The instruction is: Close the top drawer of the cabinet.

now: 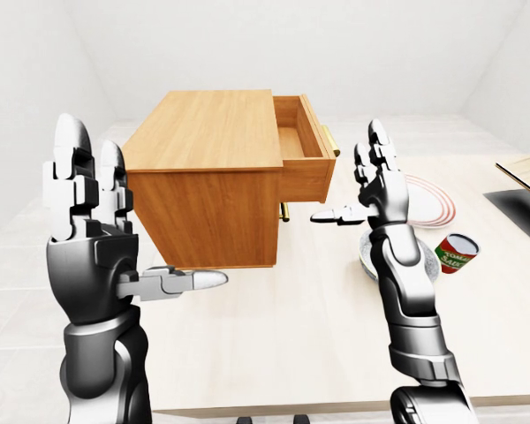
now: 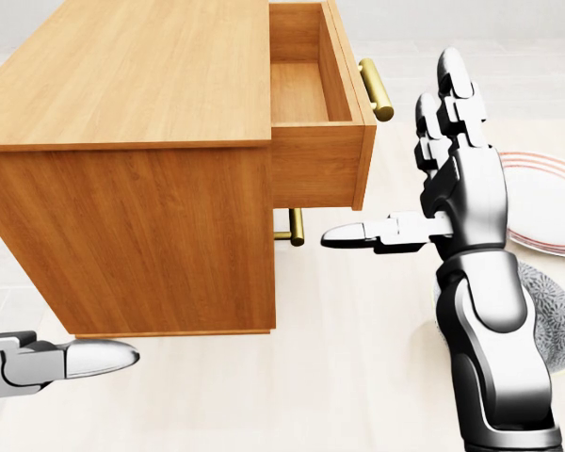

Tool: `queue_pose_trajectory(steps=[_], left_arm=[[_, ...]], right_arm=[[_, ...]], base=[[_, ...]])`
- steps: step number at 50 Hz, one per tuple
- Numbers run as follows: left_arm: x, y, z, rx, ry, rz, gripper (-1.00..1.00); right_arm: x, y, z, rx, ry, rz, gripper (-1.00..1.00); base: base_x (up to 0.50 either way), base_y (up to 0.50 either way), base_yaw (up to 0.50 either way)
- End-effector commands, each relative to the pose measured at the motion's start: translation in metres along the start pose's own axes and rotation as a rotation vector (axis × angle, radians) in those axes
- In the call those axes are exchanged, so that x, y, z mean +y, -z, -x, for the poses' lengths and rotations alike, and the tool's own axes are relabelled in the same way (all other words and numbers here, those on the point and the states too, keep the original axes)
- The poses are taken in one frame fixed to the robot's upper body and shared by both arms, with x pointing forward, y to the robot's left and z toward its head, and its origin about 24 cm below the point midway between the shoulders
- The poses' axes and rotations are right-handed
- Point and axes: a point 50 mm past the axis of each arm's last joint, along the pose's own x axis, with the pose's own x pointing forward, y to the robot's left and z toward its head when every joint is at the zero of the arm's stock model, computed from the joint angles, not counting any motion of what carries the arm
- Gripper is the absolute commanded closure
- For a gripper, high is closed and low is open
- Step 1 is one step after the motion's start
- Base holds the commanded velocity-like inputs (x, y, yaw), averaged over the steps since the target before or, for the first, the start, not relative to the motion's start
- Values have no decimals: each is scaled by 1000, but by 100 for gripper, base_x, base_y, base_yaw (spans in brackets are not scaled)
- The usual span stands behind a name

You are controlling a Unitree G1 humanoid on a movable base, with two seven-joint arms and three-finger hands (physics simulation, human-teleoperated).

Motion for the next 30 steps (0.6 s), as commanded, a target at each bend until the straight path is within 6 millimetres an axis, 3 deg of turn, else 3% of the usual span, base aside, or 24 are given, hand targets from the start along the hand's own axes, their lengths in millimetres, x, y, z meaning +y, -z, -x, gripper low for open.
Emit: queue_pose_trajectory(steps=[1,6,19,26,30], left_arm=[[-1,2,1,10,6,-5,-100],[-2,-1,1,-1,17,-10,-100],[-4,1,0,7,23,-15,-100],[-4,1,0,6,26,-16,-100],[-4,3,1,17,28,-19,-100]], right_arm=[[5,22,-2,93,-10,-25,-100],[4,37,-3,157,-3,-21,-100],[4,38,-10,169,8,-36,-100],[6,56,-20,257,12,-38,-100],[7,55,-22,255,11,-44,-100]], base=[[0,0,0],[0,0,0],[0,0,0],[0,0,0],[0,0,0]])
